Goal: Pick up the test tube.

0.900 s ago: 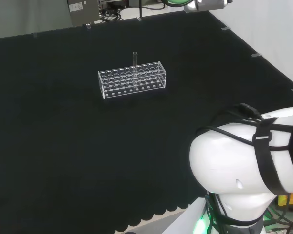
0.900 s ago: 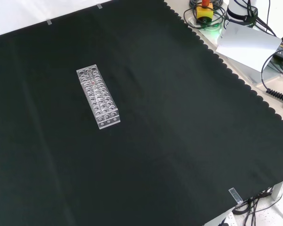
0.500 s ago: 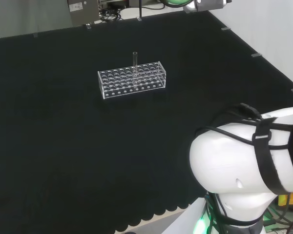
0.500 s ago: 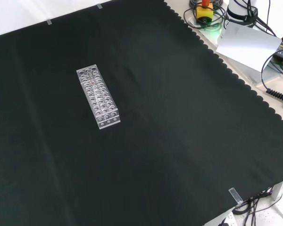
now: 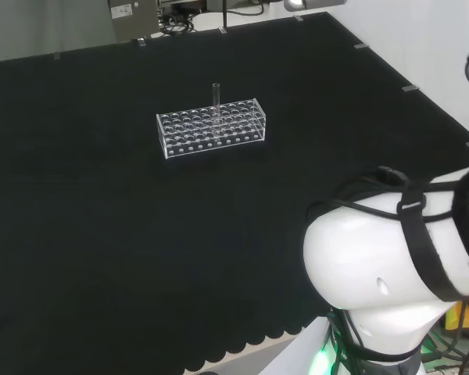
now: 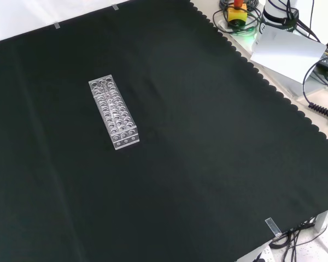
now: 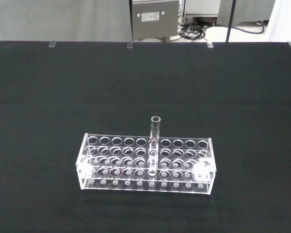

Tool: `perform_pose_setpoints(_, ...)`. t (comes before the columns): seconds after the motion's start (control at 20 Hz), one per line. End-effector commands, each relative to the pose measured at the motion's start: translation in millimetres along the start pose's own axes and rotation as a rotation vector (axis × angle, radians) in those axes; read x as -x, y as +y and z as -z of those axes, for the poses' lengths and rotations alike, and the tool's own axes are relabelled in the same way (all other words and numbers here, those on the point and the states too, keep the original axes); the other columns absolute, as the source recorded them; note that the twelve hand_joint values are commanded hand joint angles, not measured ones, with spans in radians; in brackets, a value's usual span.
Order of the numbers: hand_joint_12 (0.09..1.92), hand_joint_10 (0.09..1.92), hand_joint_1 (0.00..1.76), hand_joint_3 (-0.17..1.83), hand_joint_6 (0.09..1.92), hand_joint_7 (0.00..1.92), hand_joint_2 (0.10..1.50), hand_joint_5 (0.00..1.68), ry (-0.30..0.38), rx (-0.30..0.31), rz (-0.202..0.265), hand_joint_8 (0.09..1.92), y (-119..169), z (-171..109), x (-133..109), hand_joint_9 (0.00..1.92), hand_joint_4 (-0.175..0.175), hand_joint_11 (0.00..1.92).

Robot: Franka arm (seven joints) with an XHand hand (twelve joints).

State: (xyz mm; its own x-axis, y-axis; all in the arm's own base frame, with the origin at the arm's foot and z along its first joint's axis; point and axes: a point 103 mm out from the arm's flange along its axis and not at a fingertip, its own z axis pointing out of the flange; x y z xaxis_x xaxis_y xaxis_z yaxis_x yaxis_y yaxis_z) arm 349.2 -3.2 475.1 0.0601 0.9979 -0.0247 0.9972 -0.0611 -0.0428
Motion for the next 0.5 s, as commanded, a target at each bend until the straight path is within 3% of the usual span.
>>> perform_pose_setpoints(0.05, 1.36, 0.55, 0.37, 0.19, 0.09, 0.0, 0.96, 0.04, -0.034, -0.044, 0.016, 0.5, 63, -16, 4, 0.0, -0.058, 0.0)
perform_pose_setpoints(0.25, 1.45, 0.71, 0.39, 0.17, 0.09, 0.02, 0.96, 0.07, -0.037, -0.073, 0.012, 0.69, 90, -34, 4, 0.0, -0.066, 0.0)
perform_pose_setpoints(0.5, 1.53, 0.92, 0.42, 0.17, 0.09, 0.12, 0.97, 0.12, -0.047, -0.118, 0.022, 0.79, 116, -62, -1, 0.01, -0.074, 0.0)
